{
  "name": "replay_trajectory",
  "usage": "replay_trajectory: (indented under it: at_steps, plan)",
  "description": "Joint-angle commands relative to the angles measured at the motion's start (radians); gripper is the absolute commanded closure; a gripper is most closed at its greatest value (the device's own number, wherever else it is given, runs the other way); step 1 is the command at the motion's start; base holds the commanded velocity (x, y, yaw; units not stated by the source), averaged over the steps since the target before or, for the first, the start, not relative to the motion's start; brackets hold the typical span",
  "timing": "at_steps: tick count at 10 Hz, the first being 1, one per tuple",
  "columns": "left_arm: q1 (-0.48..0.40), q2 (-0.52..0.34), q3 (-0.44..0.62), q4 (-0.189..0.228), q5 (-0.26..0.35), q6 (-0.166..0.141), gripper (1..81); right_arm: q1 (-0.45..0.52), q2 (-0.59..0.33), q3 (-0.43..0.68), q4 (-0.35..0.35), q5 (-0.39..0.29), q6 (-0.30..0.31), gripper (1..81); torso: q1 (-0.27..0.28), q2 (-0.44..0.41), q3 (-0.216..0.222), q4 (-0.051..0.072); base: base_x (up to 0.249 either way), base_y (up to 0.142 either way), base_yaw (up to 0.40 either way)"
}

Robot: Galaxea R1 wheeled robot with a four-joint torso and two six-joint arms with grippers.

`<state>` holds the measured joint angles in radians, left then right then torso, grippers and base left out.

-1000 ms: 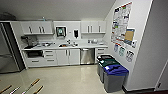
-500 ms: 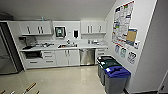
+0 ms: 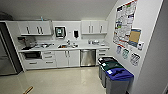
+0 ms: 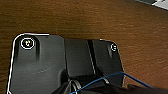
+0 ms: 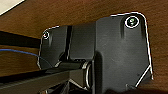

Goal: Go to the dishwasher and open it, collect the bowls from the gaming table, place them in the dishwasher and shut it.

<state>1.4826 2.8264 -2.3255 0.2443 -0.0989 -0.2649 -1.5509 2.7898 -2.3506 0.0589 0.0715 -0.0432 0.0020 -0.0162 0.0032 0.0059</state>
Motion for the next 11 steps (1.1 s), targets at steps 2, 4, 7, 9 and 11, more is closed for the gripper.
replay_trajectory:
  at_steps: [2, 4, 7, 9, 11]
  plan:
    - [-0.057, -0.008, 0.017, 0.013, 0.033, 0.001, 1.0, 0.050, -0.013, 0.008, -0.001, -0.050, 0.000, 1.0, 0.000, 0.000, 0.000, 0.001, 0.150, 0.000, 0.000]
    - [-0.055, -0.008, 0.017, 0.015, 0.030, 0.001, 1.0, 0.048, -0.013, 0.008, -0.001, -0.050, 0.000, 1.0, -0.001, 0.000, 0.000, 0.001, 0.157, 0.000, 0.000]
    - [-0.054, -0.010, 0.017, 0.014, 0.030, 0.001, 1.0, 0.050, -0.013, 0.008, -0.001, -0.050, 0.000, 1.0, 0.000, 0.000, 0.000, 0.001, 0.157, 0.000, 0.000]
    - [-0.055, -0.010, 0.017, 0.015, 0.030, 0.001, 1.0, 0.051, -0.011, 0.008, -0.001, -0.050, 0.000, 1.0, 0.000, 0.000, 0.000, 0.001, 0.157, 0.000, 0.000]
    - [-0.054, -0.010, 0.017, 0.015, 0.030, 0.001, 1.0, 0.053, -0.011, 0.008, -0.001, -0.050, 0.000, 1.0, 0.000, 0.000, 0.000, 0.001, 0.157, 0.000, 0.000]
